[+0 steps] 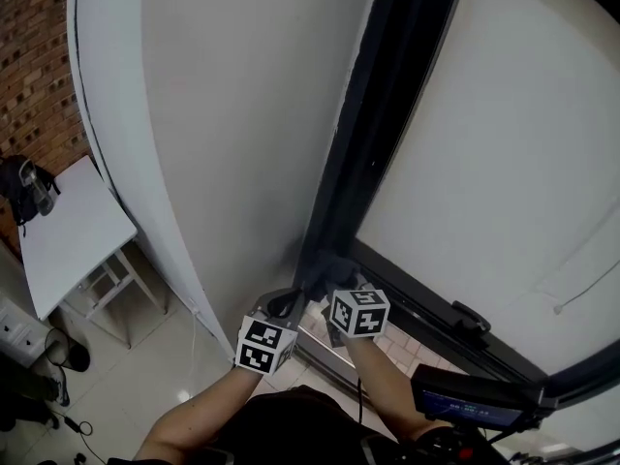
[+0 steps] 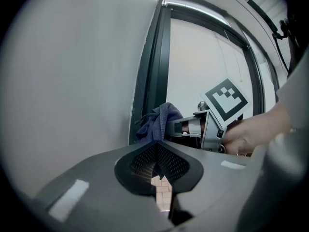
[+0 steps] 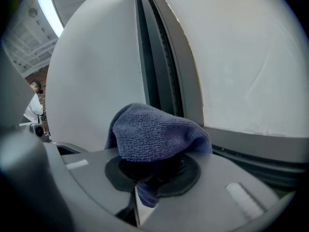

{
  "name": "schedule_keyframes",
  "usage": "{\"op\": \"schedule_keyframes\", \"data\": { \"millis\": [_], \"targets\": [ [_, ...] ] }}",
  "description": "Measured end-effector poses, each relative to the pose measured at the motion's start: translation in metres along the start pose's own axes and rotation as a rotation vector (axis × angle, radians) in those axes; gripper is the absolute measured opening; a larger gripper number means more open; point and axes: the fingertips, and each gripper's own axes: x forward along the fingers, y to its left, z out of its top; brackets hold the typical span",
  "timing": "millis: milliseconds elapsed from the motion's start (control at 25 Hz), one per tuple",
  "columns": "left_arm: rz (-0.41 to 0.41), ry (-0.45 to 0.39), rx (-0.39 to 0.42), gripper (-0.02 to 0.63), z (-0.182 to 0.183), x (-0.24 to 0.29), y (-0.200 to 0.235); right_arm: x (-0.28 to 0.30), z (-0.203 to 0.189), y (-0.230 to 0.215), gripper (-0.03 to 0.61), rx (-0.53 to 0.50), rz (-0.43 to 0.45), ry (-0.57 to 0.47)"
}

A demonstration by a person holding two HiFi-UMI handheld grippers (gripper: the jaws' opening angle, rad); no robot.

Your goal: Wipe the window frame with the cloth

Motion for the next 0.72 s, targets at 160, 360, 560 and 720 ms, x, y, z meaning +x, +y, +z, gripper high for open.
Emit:
{"op": "schedule_keyframes", "data": {
  "millis": [160,360,560,720],
  "targets": [
    [0.023,-0.012,-0.012,-0.006,0.006,0.007,0.006,0.003,0.004,-0.002,0.051,-0.003,0.018,-0.018],
    [0.008,-0.032,-0.009,-0.006,0.039,0.005,0.001,-0.011,0.047,0.001,0.051,-0.031,0.020,-0.059],
    [0.011,-0.064,-0.015,-0.006,0.074,0.002,0.000,-0.017,0.087,0.009,0.051,-0.052,0.035,-0.120],
    [-0.031,-0.142,0.002,-0.006,0.114,-0.006,-0.009,-0.031,0.125,0.014,0.051,-0.050,0.064,-0.167]
  ]
}}
